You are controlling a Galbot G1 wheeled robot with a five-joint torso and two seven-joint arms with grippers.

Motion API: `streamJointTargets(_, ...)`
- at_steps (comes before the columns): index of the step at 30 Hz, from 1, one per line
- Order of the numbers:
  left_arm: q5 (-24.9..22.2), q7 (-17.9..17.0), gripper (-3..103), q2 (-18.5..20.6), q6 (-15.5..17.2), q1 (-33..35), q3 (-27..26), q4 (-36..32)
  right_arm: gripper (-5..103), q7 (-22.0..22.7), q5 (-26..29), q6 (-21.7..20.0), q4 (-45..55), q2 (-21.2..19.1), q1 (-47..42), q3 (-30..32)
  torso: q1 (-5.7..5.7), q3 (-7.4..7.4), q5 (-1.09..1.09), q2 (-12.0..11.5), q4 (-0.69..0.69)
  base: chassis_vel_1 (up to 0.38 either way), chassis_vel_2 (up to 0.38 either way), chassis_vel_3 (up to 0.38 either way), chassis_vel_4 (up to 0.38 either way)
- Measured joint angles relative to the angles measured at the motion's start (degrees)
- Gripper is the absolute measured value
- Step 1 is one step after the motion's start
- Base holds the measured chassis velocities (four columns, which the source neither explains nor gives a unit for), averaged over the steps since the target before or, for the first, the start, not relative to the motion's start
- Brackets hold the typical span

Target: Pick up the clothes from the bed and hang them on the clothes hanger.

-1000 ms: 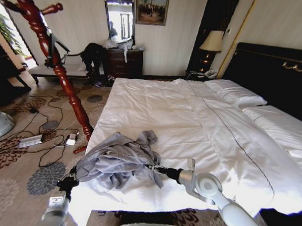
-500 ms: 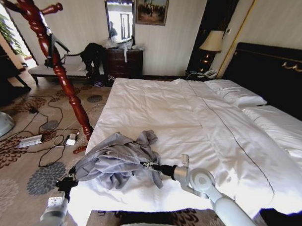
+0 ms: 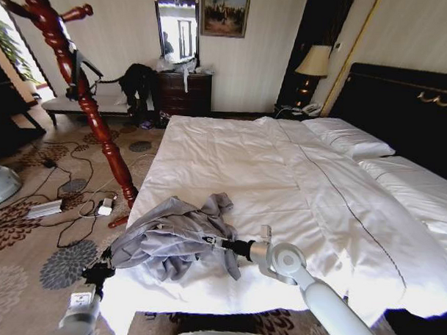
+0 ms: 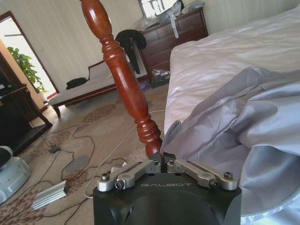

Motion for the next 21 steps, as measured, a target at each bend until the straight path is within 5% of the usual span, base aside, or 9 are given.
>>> streamJointTargets(6, -0.2, -0.01, 0, 0.08, 0.0, 0.17, -0.41, -0.2, 103, -0.22, -1.0, 0.22, -3.73, 0.84, 1.88, -1.43, 0.0, 0.0, 0.01, 0.0, 0.0, 0.0, 0.0, 0.0, 0.0)
streamJointTargets(21, -0.23, 0.09, 0, -0.02, -0.07, -0.44, 0.23, 0.41, 52, -0.37, -1.38, 0.4, -2.9, -0.23, 1.74, -1.3, 0.0, 0.0, 0.0, 0.0, 0.0, 0.0, 0.0, 0.0, 0.0)
